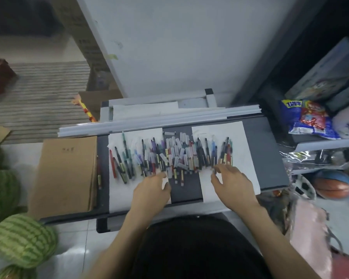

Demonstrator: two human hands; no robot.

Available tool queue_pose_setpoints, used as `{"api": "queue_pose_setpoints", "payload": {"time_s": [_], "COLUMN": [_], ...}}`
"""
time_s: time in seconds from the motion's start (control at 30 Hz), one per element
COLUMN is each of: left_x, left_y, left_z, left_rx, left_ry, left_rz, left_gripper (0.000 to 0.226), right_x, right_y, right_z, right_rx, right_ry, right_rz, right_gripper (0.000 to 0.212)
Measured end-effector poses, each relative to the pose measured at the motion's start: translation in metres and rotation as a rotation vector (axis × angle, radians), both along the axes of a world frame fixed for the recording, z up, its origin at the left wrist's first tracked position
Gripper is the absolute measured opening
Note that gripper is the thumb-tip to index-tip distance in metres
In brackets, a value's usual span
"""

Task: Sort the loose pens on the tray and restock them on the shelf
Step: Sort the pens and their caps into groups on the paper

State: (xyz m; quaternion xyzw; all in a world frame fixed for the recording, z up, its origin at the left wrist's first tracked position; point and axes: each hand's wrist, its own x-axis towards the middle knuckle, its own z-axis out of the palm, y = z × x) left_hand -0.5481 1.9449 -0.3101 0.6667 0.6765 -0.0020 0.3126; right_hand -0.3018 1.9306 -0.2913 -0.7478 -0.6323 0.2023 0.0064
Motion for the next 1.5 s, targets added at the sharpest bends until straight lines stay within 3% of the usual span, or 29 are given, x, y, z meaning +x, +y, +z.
{"api": "queue_pose_setpoints", "payload": {"time_s": [0.4,0.63,0.8,0.9,1.07,1.27,1.37,1.5], "left_x": [0.027,0.082,0.11,0.116,0.114,0.096,0.089,0.093], "left_y": [0.025,0.047,0.053,0.05,0.045,0.049,0.055,0.058], "left_z": [-0.002,-0.005,-0.009,-0.013,-0.015,-0.018,-0.021,-0.025], "left_rx": [0.013,0.019,-0.05,-0.086,-0.102,-0.032,-0.005,0.04], "left_ry": [-0.002,0.008,-0.035,-0.054,-0.051,-0.058,-0.077,-0.096], "left_rz": [-0.229,-0.27,-0.171,-0.154,-0.098,0.028,0.121,0.215], "left_gripper": [0.031,0.027,0.036,0.025,0.011,0.023,0.01,0.019], "right_x": [0.005,0.048,0.071,0.071,0.054,0.041,0.036,0.02], "right_y": [-0.009,0.022,0.047,0.063,0.085,0.092,0.091,0.091], "right_z": [-0.011,-0.02,-0.029,-0.033,-0.039,-0.042,-0.045,-0.046], "right_rx": [-0.082,-0.087,-0.11,-0.119,-0.121,-0.095,-0.105,-0.067], "right_ry": [-0.024,-0.064,0.013,0.094,0.127,0.146,0.137,0.151], "right_rz": [-0.115,-0.042,-0.054,-0.057,-0.058,-0.046,-0.023,-0.001], "right_gripper": [0.038,0.034,0.024,0.019,0.028,0.026,0.027,0.035]}}
